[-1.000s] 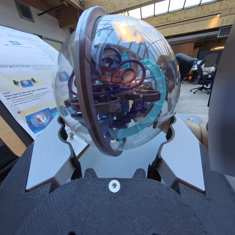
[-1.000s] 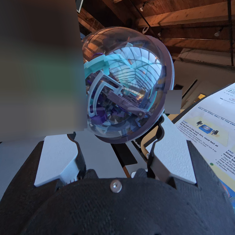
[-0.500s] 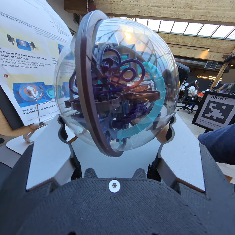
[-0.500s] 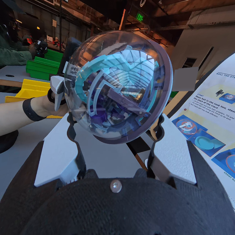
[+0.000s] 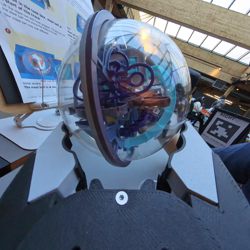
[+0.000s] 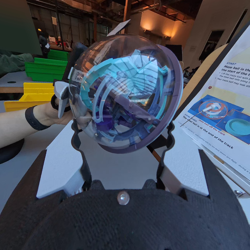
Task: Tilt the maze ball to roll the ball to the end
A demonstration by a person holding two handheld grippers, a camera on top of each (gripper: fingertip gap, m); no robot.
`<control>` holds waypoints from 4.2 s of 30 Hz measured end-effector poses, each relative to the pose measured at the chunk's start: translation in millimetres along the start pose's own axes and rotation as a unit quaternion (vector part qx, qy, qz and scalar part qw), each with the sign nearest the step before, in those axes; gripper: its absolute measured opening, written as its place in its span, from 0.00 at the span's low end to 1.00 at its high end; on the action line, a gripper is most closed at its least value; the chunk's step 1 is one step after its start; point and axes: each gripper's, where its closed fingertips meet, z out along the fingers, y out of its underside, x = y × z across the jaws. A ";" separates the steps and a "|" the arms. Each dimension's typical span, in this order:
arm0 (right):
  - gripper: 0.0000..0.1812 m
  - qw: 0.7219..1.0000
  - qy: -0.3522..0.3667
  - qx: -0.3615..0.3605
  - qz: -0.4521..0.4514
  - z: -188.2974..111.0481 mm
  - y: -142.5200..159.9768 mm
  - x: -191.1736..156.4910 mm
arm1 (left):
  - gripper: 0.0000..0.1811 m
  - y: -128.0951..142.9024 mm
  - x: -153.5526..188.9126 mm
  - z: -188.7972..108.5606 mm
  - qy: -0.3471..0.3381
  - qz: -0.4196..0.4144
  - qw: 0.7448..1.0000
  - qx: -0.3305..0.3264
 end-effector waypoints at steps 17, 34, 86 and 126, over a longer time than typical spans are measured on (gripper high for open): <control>0.72 0.999 -0.005 -0.013 0.030 5.8 21.4 7.7 | 0.87 14.7 -18.4 2.1 -0.008 -0.033 0.999 -0.004; 0.72 0.999 -0.007 -0.016 0.036 6.6 24.3 8.2 | 0.87 15.7 -20.1 2.0 -0.013 -0.034 0.999 -0.008; 0.73 0.985 -0.018 -0.070 0.154 18.8 79.3 22.2 | 0.87 59.0 -60.2 5.1 -0.037 -0.169 0.984 -0.041; 0.73 0.958 -0.037 -0.130 0.254 24.0 121.8 21.3 | 0.87 95.4 -79.5 2.3 -0.066 -0.273 0.956 -0.089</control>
